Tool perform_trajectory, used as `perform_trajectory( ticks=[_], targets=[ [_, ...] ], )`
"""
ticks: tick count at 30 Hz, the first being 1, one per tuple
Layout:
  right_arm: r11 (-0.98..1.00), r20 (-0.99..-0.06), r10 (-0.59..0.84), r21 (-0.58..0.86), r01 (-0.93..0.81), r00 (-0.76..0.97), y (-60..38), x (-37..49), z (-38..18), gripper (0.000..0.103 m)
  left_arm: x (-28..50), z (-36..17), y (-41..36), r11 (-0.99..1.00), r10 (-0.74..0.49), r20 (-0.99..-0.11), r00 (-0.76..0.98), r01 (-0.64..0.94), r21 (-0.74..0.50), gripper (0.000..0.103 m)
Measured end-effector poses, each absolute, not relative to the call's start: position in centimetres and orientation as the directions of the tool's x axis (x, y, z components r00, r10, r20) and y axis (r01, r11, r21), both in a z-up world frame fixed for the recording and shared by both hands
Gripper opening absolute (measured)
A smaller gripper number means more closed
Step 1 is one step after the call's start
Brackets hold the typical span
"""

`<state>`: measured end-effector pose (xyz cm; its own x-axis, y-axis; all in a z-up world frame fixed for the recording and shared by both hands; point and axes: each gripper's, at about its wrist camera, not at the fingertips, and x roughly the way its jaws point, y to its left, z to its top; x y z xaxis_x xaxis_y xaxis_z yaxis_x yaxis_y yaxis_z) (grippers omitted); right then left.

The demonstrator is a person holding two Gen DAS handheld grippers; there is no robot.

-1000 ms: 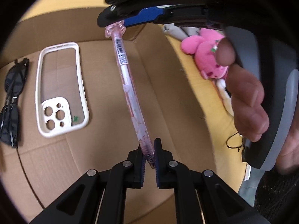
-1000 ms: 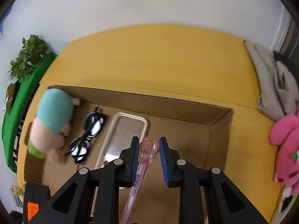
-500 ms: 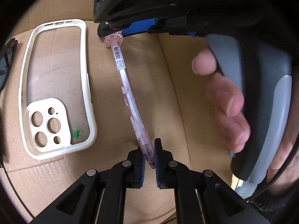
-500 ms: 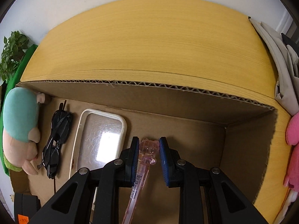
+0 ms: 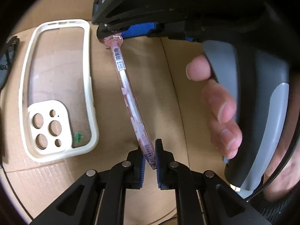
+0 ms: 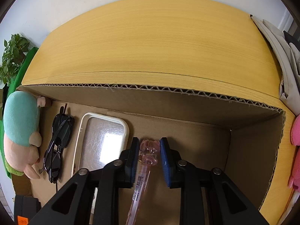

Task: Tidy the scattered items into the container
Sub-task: 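Carry the pen over the box with both tools and open them to drop it, then withdraw both tools from the box and move toward the earbud case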

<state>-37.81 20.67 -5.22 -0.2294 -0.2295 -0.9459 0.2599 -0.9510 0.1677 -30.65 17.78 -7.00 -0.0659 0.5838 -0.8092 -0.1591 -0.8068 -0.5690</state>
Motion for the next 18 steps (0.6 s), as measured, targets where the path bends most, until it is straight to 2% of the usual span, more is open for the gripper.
perform_trajectory(
  ticks=[2,4,6,14,18],
  targets=[
    [-0.948,-0.942,-0.240,0.176,0.263,-0.234,20.4,-37.5,-5.0,0.042,-30.7,-6.7,17.6,-0.808,0.583,-0.808,-0.078,-0.152,-0.568,0.017],
    [-0.946,-0.938,-0.252,0.186,0.265,-0.240,20.2,-37.2,-4.8,0.047,-30.5,-6.3,17.4,-0.807,0.587,-0.804,-0.094,-0.151,-0.571,0.038],
    [-0.945,-0.932,-0.260,0.192,0.264,-0.252,20.1,-36.8,-4.3,0.053,-30.3,-5.8,17.3,-0.807,0.587,-0.803,-0.107,-0.154,-0.570,0.047],
    [-0.929,-0.900,-0.301,0.201,0.311,-0.317,19.3,-33.6,-0.2,0.070,-28.2,-3.1,17.1,-0.821,0.564,-0.812,-0.151,-0.204,-0.533,0.047],
    [-0.921,-0.859,-0.324,0.191,0.339,-0.397,19.7,-29.8,3.3,0.086,-25.4,-0.2,15.9,-0.843,0.532,-0.814,-0.235,-0.240,-0.482,0.047]
  ],
)
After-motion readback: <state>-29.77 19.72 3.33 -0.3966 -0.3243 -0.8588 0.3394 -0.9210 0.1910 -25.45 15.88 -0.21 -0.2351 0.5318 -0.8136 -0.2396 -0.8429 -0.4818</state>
